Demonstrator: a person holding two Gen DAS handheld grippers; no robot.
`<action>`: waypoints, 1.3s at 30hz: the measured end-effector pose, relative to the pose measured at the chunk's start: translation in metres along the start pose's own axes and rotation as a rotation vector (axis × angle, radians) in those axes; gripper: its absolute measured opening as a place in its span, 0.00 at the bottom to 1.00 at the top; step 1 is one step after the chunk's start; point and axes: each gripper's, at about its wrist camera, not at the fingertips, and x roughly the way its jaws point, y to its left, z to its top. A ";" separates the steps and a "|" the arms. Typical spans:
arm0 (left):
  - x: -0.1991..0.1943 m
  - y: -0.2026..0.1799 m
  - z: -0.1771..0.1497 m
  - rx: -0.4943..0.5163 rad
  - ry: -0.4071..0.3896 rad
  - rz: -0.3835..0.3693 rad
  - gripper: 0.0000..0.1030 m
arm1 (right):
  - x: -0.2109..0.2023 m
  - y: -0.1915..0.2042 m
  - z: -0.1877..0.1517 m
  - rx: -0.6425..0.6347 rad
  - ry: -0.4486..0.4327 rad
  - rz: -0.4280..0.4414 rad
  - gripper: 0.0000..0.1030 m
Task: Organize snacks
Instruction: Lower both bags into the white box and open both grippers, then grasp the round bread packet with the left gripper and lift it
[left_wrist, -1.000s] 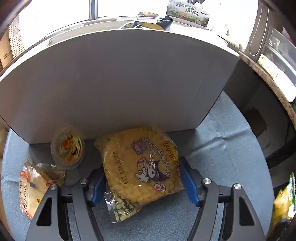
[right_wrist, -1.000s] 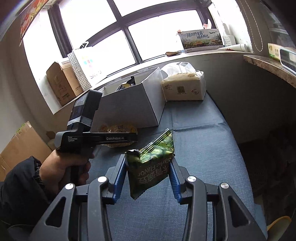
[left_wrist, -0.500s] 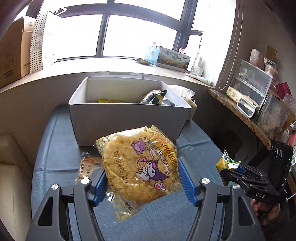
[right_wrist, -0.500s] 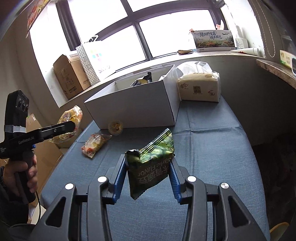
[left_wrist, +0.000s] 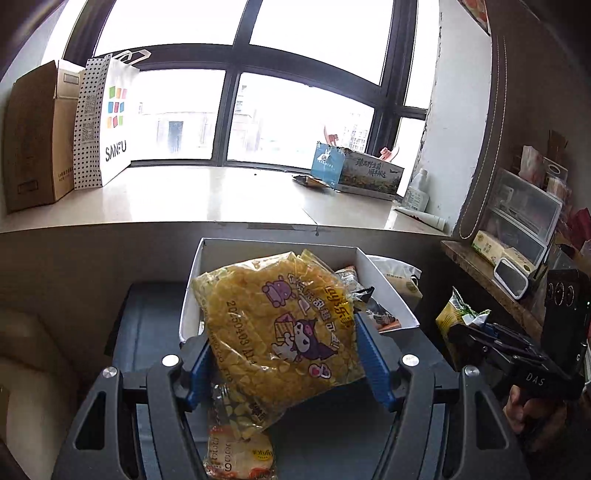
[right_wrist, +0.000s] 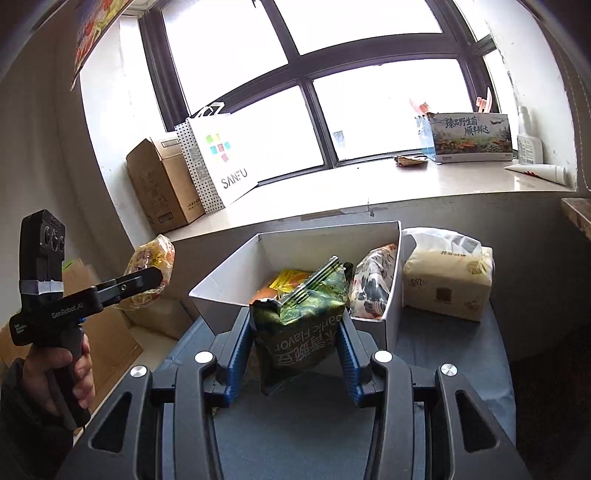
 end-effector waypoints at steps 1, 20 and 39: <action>0.011 0.001 0.008 0.006 0.005 -0.002 0.70 | 0.011 -0.003 0.009 0.013 0.016 0.003 0.46; 0.083 0.013 0.032 0.019 0.137 0.089 1.00 | 0.086 -0.031 0.083 0.182 0.051 -0.036 1.00; -0.048 -0.014 -0.092 0.039 0.106 -0.038 1.00 | -0.026 0.042 -0.033 -0.072 -0.028 -0.002 1.00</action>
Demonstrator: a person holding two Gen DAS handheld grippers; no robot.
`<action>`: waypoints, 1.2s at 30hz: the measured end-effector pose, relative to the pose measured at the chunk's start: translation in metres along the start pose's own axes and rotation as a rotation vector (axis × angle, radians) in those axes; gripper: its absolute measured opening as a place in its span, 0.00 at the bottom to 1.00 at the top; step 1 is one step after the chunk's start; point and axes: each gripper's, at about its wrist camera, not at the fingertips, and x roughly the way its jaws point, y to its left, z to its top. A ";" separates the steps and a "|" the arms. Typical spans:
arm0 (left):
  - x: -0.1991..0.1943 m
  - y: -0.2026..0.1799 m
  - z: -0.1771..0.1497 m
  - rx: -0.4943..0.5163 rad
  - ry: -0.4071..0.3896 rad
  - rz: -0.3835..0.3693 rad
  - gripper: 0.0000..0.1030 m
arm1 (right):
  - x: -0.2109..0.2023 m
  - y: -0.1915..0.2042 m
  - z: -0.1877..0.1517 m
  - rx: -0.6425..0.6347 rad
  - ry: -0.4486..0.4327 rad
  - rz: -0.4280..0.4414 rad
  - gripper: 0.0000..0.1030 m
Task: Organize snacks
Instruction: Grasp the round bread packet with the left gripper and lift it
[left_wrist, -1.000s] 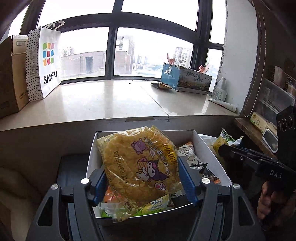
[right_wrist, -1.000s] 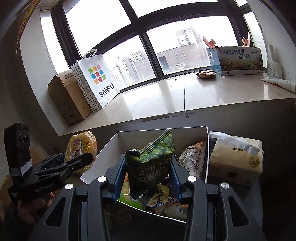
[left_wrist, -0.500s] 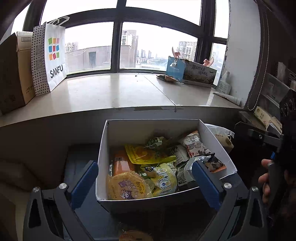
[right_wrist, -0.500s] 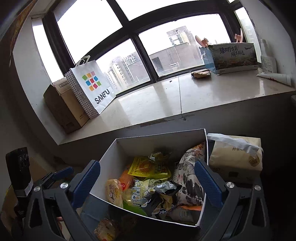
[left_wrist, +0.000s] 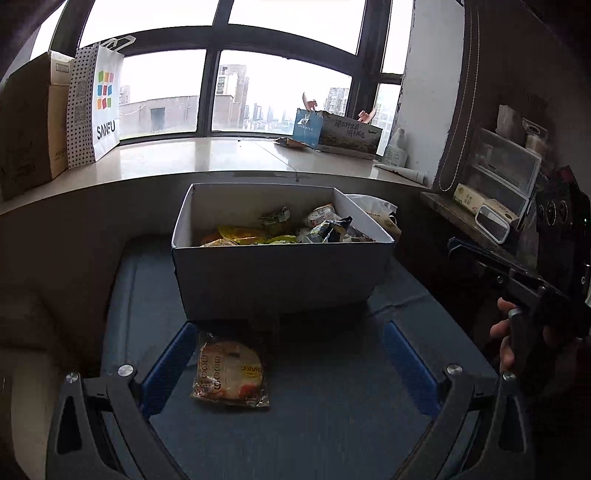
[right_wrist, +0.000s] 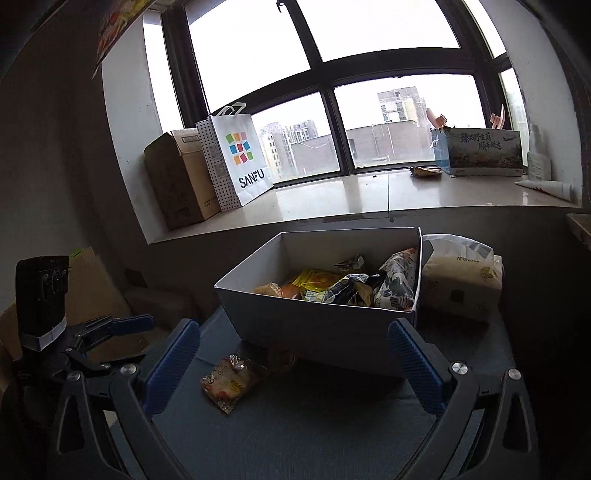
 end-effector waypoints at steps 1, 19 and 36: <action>-0.003 0.002 -0.011 -0.016 0.008 0.001 1.00 | -0.004 0.000 -0.011 0.003 0.005 -0.007 1.00; 0.048 0.020 -0.051 -0.054 0.153 0.048 1.00 | -0.041 -0.007 -0.081 0.076 0.071 -0.061 1.00; 0.143 0.035 -0.057 -0.001 0.297 0.218 1.00 | -0.036 0.003 -0.090 0.049 0.098 -0.051 1.00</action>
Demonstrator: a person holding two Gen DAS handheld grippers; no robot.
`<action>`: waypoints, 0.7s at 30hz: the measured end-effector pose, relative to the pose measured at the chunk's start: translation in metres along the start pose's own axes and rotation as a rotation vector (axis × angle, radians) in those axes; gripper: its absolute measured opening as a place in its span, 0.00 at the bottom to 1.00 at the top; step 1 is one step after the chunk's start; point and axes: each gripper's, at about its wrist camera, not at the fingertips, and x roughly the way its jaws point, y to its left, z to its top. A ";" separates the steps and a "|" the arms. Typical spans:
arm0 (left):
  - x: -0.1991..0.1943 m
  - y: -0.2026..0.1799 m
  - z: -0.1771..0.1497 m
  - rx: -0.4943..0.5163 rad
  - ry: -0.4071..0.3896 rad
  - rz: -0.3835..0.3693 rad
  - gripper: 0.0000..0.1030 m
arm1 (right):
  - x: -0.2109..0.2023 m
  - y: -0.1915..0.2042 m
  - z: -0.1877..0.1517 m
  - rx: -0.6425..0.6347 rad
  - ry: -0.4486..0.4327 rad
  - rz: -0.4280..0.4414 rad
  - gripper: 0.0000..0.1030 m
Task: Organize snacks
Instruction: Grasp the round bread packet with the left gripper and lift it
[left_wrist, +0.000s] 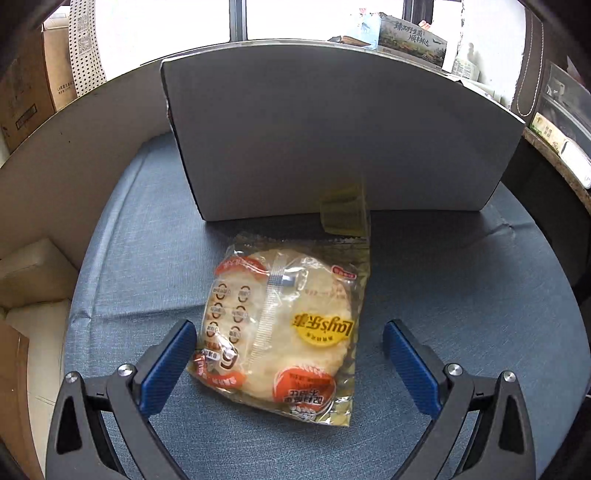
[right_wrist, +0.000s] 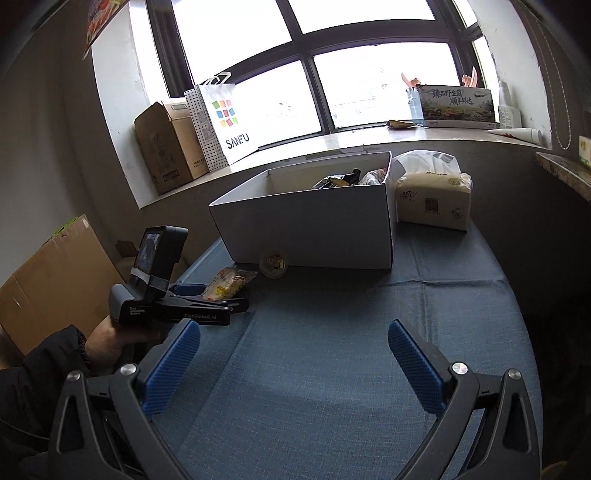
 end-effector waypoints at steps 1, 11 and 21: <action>0.000 -0.001 0.000 0.004 0.000 0.004 1.00 | -0.001 0.001 0.000 -0.002 -0.001 0.001 1.00; -0.020 0.024 -0.004 -0.049 -0.023 -0.136 0.74 | 0.007 0.005 -0.004 -0.012 0.030 0.000 1.00; -0.118 0.045 -0.029 -0.083 -0.209 -0.179 0.74 | 0.032 0.018 0.001 -0.026 0.076 -0.009 1.00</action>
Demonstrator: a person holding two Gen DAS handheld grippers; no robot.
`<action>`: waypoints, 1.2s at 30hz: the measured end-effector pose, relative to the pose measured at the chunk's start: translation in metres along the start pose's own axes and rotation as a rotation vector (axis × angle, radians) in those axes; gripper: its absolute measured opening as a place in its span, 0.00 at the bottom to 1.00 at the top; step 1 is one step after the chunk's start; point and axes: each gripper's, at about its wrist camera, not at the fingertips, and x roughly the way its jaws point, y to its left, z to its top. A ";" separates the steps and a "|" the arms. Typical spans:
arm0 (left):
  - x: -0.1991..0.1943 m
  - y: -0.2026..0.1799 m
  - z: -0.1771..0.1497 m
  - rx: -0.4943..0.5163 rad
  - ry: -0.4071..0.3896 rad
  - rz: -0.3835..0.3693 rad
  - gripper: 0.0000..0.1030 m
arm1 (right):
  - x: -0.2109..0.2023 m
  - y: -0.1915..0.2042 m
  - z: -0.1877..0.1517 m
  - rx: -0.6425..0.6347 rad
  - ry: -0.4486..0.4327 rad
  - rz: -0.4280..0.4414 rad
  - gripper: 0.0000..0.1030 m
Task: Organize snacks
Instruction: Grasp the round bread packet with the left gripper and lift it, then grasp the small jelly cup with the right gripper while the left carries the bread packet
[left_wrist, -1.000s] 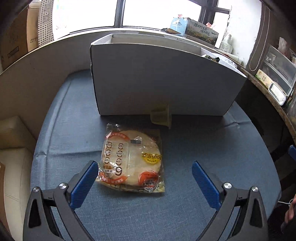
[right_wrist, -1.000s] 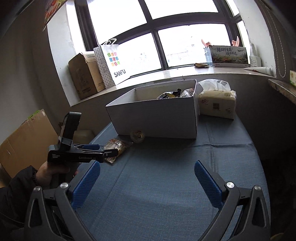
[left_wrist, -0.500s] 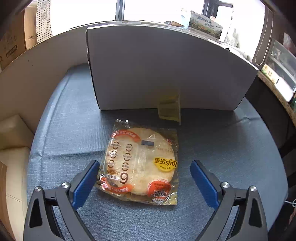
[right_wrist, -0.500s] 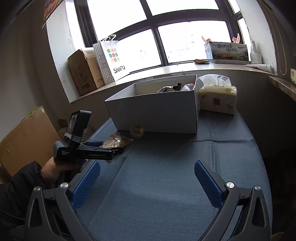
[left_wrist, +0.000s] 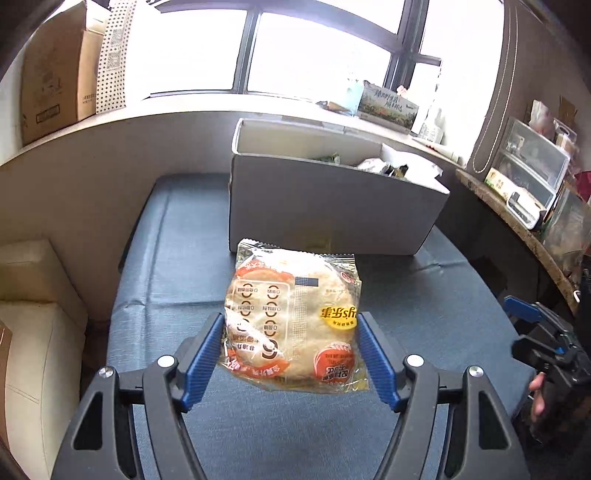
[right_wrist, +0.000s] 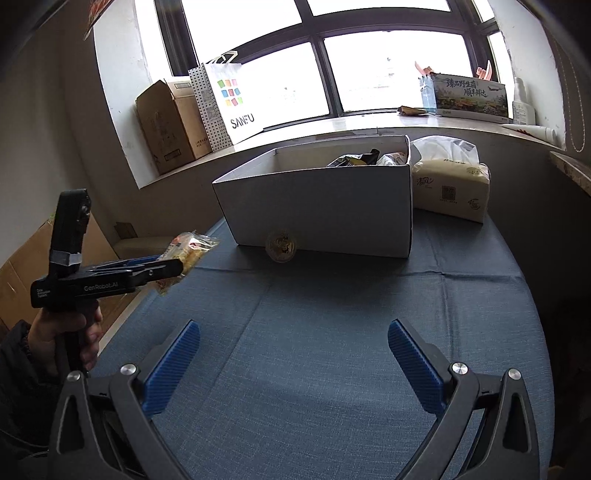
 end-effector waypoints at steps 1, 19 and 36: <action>-0.012 0.003 -0.001 -0.012 -0.019 -0.003 0.74 | 0.006 0.002 0.003 0.006 0.006 0.003 1.00; -0.065 0.039 -0.018 -0.102 -0.107 -0.004 0.74 | 0.198 0.034 0.065 0.077 0.196 -0.143 0.90; -0.058 0.029 -0.019 -0.079 -0.086 -0.022 0.74 | 0.128 0.033 0.052 0.022 0.117 -0.003 0.47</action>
